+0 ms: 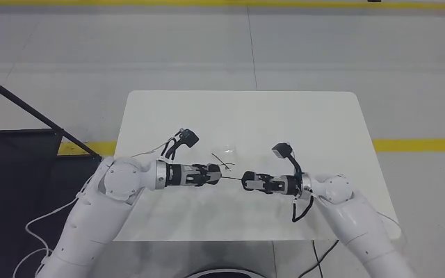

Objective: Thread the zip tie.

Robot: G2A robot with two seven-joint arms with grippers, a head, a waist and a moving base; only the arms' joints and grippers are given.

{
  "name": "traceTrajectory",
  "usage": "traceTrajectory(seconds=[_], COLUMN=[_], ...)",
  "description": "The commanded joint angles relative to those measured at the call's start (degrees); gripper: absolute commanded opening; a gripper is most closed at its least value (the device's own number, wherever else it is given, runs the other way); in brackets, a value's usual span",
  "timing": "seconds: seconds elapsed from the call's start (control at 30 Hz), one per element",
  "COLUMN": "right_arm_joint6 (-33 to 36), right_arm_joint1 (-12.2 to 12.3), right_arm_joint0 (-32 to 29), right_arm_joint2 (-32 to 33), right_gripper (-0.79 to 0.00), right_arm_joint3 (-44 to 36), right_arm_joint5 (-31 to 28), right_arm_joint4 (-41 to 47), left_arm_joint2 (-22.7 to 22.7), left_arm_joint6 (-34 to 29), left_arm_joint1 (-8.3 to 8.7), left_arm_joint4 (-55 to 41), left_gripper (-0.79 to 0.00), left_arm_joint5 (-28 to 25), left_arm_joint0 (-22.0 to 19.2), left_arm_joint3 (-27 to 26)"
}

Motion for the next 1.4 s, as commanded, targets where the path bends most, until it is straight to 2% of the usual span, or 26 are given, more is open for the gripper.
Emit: traceTrajectory(seconds=[0.0, 0.13, 0.27, 0.6, 0.73, 0.9, 0.97, 1.17, 1.2, 1.23, 1.27, 1.3, 1.33, 1.37], right_arm_joint6=[0.02, -0.08, -0.10, 0.00, -0.16, -0.26, -0.21, -0.30, -0.32, -0.34, -0.35, -0.35, -0.35, -0.41], right_arm_joint1=[-0.03, -0.04, -0.06, -0.16, -0.27, -0.35, -0.38, -0.44, -0.44, -0.45, -0.45, -0.45, -0.44, -0.42], right_arm_joint0=[0.43, 1.10, 1.63, 2.73, 3.02, 3.18, 3.22, 3.30, 3.29, 3.29, 3.29, 3.28, 3.26, 3.22], right_arm_joint2=[-0.51, -1.34, -2.07, -3.40, -3.70, -3.87, -3.92, -3.99, -4.00, -4.01, -4.02, -4.02, -4.01, -3.98], right_gripper=[-0.416, -0.440, -0.514, -0.588, -0.659, -0.705, -0.776, -0.785, -0.785, -0.785, -0.785, -0.785, -0.785, -0.785], right_arm_joint3=[0.44, 0.98, 1.45, 2.59, 3.03, 3.38, 3.48, 3.56, 3.57, 3.57, 3.57, 3.58, 3.56, 3.47], right_arm_joint5=[0.01, -0.08, -0.10, 0.00, -0.16, -0.26, -0.21, -0.30, -0.32, -0.34, -0.35, -0.35, -0.35, -0.41], right_arm_joint4=[0.12, 0.24, 0.42, 0.43, 0.22, 0.21, 0.22, 0.21, 0.19, 0.18, 0.18, 0.18, 0.17, 0.17], left_arm_joint2=[0.37, 1.01, 1.50, 2.06, 2.30, 2.55, 2.62, 2.84, 2.87, 2.87, 2.83, 2.78, 2.68, 2.56], left_arm_joint6=[0.21, 0.47, 0.60, 0.76, 0.69, 0.69, 0.69, 0.89, 0.92, 1.09, 1.28, 1.44, 1.64, 1.93], left_arm_joint1=[0.01, 0.03, 0.07, 0.28, 0.37, 0.49, 0.54, 0.67, 0.69, 0.71, 0.73, 0.74, 0.77, 0.79], left_arm_joint4=[0.04, 0.15, 0.17, -0.23, -0.33, -0.42, -0.44, -0.51, -0.53, -0.68, -0.83, -1.01, -1.24, -1.41], left_gripper=[-0.785, -0.785, -0.785, -0.785, -0.785, -0.785, -0.785, -0.785, -0.763, -0.591, -0.465, -0.191, 0.000, 0.000], left_arm_joint5=[0.13, 0.44, 0.48, 0.52, 0.45, 0.37, 0.37, 0.39, 0.39, 0.45, 0.62, 0.79, 0.92, 0.97], left_arm_joint0=[-0.17, -0.53, -0.85, -1.23, -1.34, -1.43, -1.48, -1.55, -1.57, -1.55, -1.55, -1.55, -1.53, -1.47], left_arm_joint3=[0.11, 0.29, 0.54, 0.90, 0.92, 1.01, 1.03, 1.03, 1.03, 1.04, 1.05, 1.00, 0.96, 0.92])
